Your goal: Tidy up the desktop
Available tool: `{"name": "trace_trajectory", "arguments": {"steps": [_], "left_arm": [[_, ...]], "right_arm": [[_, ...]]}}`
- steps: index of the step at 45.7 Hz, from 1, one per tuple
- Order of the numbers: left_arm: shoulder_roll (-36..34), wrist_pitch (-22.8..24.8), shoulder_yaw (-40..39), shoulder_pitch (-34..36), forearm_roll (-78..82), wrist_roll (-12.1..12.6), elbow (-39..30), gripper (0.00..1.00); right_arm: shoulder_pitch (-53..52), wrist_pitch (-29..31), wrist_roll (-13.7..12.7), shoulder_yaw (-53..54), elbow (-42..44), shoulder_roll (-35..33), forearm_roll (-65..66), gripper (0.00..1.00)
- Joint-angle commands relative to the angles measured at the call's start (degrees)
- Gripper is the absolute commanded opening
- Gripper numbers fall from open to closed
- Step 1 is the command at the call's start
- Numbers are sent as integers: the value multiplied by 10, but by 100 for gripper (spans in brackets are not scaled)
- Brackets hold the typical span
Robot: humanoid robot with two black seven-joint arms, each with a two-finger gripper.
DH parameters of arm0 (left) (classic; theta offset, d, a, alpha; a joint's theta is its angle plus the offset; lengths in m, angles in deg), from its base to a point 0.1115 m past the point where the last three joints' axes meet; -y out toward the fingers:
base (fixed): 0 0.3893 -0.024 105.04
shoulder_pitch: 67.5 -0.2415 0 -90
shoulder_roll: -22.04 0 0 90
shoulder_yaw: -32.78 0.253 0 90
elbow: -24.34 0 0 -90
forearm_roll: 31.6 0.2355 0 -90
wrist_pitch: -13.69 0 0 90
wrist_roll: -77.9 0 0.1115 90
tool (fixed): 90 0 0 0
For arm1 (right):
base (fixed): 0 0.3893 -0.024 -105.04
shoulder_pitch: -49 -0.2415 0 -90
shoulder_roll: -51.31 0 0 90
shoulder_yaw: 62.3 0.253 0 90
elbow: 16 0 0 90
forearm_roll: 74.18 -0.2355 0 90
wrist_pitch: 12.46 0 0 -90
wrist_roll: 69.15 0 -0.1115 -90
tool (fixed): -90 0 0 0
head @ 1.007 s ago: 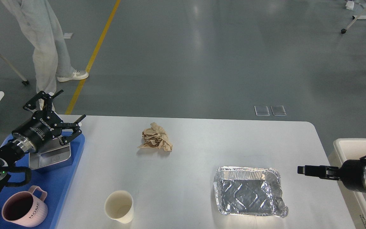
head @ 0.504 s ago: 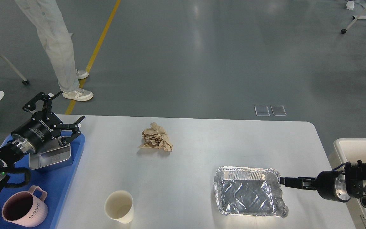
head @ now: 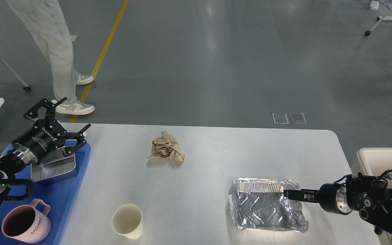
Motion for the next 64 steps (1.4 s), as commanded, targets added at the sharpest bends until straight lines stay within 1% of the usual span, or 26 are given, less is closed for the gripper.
{"name": "trace_trajectory", "arguments": {"steps": [1, 3, 5, 7, 10, 11, 12, 13, 16, 29, 32, 34, 36, 45, 51, 55, 61, 64], "left_arm": [[0, 0, 0, 1, 0, 0, 0, 98], [0, 0, 0, 1, 0, 0, 0, 98], [0, 0, 0, 1, 0, 0, 1, 98], [0, 0, -1, 1, 0, 0, 1, 98], [0, 0, -1, 1, 0, 0, 1, 98], [0, 0, -1, 1, 0, 0, 1, 98], [0, 0, -1, 0, 0, 0, 0, 98], [0, 0, -1, 0, 0, 0, 0, 98], [0, 0, -1, 0, 0, 0, 0, 98], [0, 0, -1, 0, 0, -1, 0, 98], [0, 0, -1, 0, 0, -1, 0, 98], [1, 0, -1, 0, 0, -1, 0, 98], [1, 0, -2, 0, 0, -1, 0, 98], [1, 1, -3, 0, 0, -2, 0, 98], [1, 0, -4, -1, 0, -1, 0, 98], [1, 1, -8, -1, 0, 1, 0, 98], [2, 2, -11, -1, 0, -4, 2, 98], [1, 4, -13, 0, 10, -18, 10, 98]], "right_arm": [[1, 0, -1, -8, 14, 14, 1, 88], [-4, -2, -1, -18, 18, 16, 3, 83], [-5, -6, 0, -27, 20, 16, 3, 81], [-6, -8, 1, -33, 20, 16, 4, 75], [-6, -8, 3, -34, 19, 17, 2, 60], [-6, -8, 3, -34, 19, 17, 2, 52], [-6, -8, 3, -34, 19, 17, 1, 40], [-6, -8, 4, -34, 20, 17, 1, 37], [-10, -8, 5, -34, 20, 16, -2, 33], [-8, -6, 5, -33, 19, 21, -9, 6], [-8, -4, 6, -33, 18, 21, -15, 4], [-9, -2, 6, -33, 17, 22, -20, 0], [-9, -1, 6, -33, 15, 22, -24, 0], [-11, 11, 21, -33, 5, 19, -24, 0], [-18, 14, 21, -33, -13, 11, -24, 0], [-33, 25, 20, -33, -37, -11, -24, 0], [-62, 52, 20, -34, -64, -36, -25, 0], [-78, 64, 20, -34, -66, -49, -28, 0]]}}
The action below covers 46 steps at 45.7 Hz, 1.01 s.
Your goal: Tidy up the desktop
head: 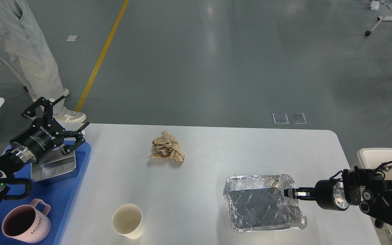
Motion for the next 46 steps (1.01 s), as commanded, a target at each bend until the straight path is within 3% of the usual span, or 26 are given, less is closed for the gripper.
{"name": "trace_trajectory", "arguments": {"steps": [1, 5, 9, 10, 12, 25, 31, 37, 46], "left_arm": [[-5, 3, -3, 3, 17, -25, 12, 98], [-18, 3, -5, 7, 70, -62, 17, 97], [-22, 0, -11, 5, 137, -129, 36, 98], [-15, -2, -11, 4, 170, -165, 46, 98], [-7, -3, -10, 6, 183, -179, 46, 98], [5, -6, 17, -3, 239, -187, 24, 98], [-8, -74, 28, -24, 367, -185, -27, 97], [-51, -130, 71, -54, 472, -177, -90, 97], [-153, -133, 120, -97, 490, -180, -175, 96]], "right_arm": [[-31, 24, 0, -1, -10, -24, -3, 0], [-45, 35, 0, -1, -17, -27, -4, 0], [-49, 38, -3, -3, -21, -28, -6, 0], [-49, 39, -4, -5, -23, -28, -6, 0], [-49, 39, -4, -11, -26, -30, -6, 0], [-55, 39, -4, -18, -40, -47, -6, 0], [-61, 39, -4, -17, -40, -46, -6, 0], [-70, 39, -3, -17, -40, -43, -6, 0], [-84, 41, -4, -20, -45, -42, -5, 0]]}}
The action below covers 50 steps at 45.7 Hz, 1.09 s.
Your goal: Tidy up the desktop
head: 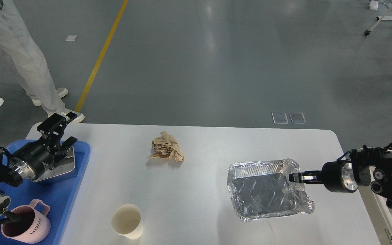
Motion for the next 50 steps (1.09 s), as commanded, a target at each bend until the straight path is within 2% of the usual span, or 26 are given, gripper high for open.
{"name": "trace_trajectory", "arguments": {"steps": [1, 10, 19, 28, 32, 38, 44, 50], "left_arm": [[-68, -3, 19, -35, 9, -2, -64, 95], [-195, 3, 19, -84, 25, -6, -154, 95], [-313, 24, 20, -105, 32, -14, -203, 96], [-401, 109, 8, -103, 32, -46, -213, 96], [-447, 133, 2, -97, 32, -50, -224, 96], [-497, 175, -13, -96, 32, -71, -245, 96], [-523, 258, -29, -56, 32, -74, -246, 96], [-544, 365, -34, 26, 32, -73, -244, 96]], "right_arm": [[-8, 3, -1, -2, -5, 1, 1, 0], [-21, 4, -1, -6, -5, 12, 3, 0], [-48, 4, -1, -32, -5, 23, 4, 0], [-52, 4, -1, -32, -4, 27, 5, 0], [-53, 4, -1, -33, -4, 31, 5, 0], [-52, 4, -1, -33, -3, 32, 5, 0], [-53, 4, -1, -33, -3, 36, 5, 0], [-53, 4, -1, -33, -3, 36, 5, 0]]}}
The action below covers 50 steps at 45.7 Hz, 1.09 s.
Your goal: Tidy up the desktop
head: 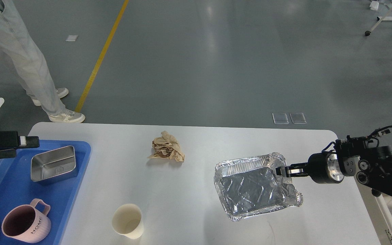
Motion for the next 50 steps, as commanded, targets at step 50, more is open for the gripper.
{"name": "trace_trajectory", "arguments": {"steps": [50], "left_arm": [[293, 170, 31, 162, 97, 236, 14, 96]], "right_arm": [[-8, 3, -3, -5, 1, 2, -1, 0]]}}
